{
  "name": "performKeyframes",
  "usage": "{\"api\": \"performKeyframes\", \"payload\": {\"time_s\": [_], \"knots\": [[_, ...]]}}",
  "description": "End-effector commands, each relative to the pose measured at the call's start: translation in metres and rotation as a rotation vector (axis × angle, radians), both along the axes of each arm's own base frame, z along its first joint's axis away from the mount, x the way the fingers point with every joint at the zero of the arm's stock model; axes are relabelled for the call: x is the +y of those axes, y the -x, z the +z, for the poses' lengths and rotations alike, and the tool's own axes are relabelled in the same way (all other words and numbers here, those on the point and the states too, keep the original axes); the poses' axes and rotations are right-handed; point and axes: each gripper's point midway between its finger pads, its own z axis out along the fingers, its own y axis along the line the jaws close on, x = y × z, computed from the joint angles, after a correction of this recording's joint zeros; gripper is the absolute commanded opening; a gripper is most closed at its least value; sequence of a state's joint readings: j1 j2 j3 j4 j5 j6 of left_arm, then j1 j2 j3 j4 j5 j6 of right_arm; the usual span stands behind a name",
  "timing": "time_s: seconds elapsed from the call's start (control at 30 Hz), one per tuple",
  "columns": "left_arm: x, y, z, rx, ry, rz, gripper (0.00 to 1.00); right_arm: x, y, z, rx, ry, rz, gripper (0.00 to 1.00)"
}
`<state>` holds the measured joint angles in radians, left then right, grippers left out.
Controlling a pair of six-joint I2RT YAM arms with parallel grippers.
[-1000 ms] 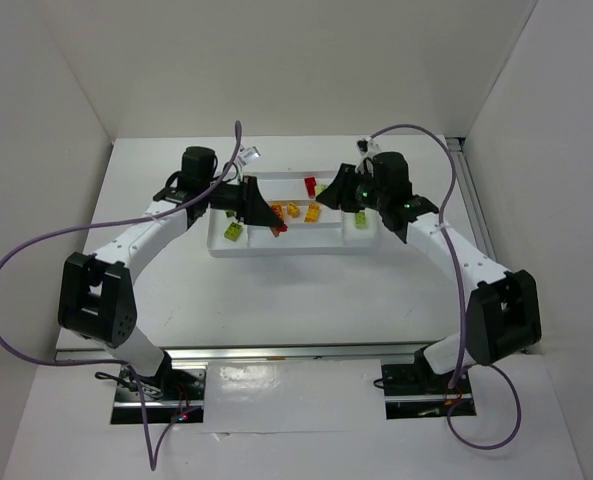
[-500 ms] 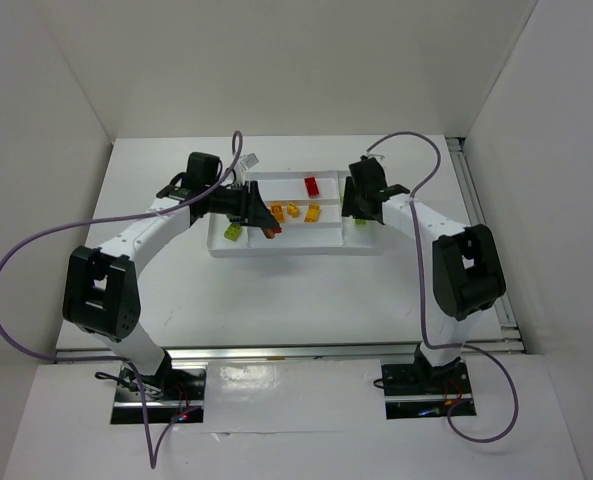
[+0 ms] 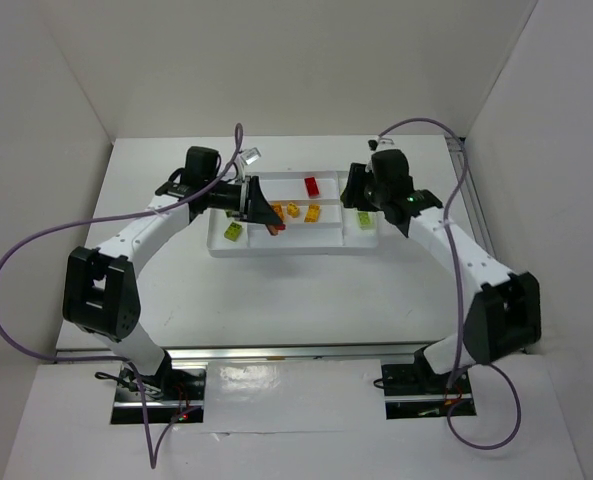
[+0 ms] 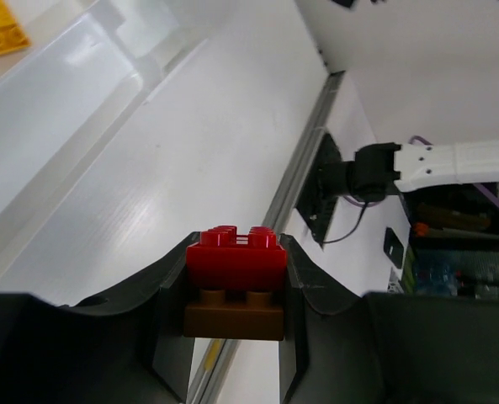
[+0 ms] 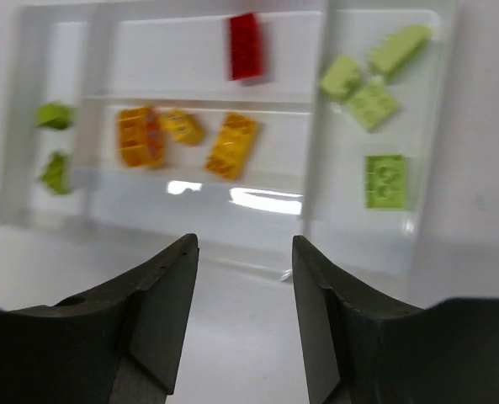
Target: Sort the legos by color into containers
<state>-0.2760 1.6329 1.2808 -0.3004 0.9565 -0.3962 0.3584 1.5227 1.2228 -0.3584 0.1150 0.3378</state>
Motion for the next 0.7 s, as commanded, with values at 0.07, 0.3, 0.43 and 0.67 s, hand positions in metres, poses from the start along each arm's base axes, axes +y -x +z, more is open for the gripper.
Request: {"api": "performKeyframes", "payload": {"time_s": [0.07,0.3,0.43,0.67], "knots": [[-0.012,0.015,0.046,-0.107,0.207,-0.19,0.0,0.083,0.068,0.086,-0.17,-0.359,0.533,0.65],[-0.011,0.03,0.064,-0.183,0.285,-0.283,0.0,0.12,0.119,0.096,-0.139,-0.596,0.852,0.82],[-0.011,0.032,0.07,-0.199,0.295,-0.291,0.0,0.133,0.124,0.091,-0.122,-0.635,0.924,0.82],[-0.01,0.036,0.071,-0.208,0.297,-0.304,0.0,0.16,0.139,0.094,-0.117,-0.655,1.085,0.8]]}}
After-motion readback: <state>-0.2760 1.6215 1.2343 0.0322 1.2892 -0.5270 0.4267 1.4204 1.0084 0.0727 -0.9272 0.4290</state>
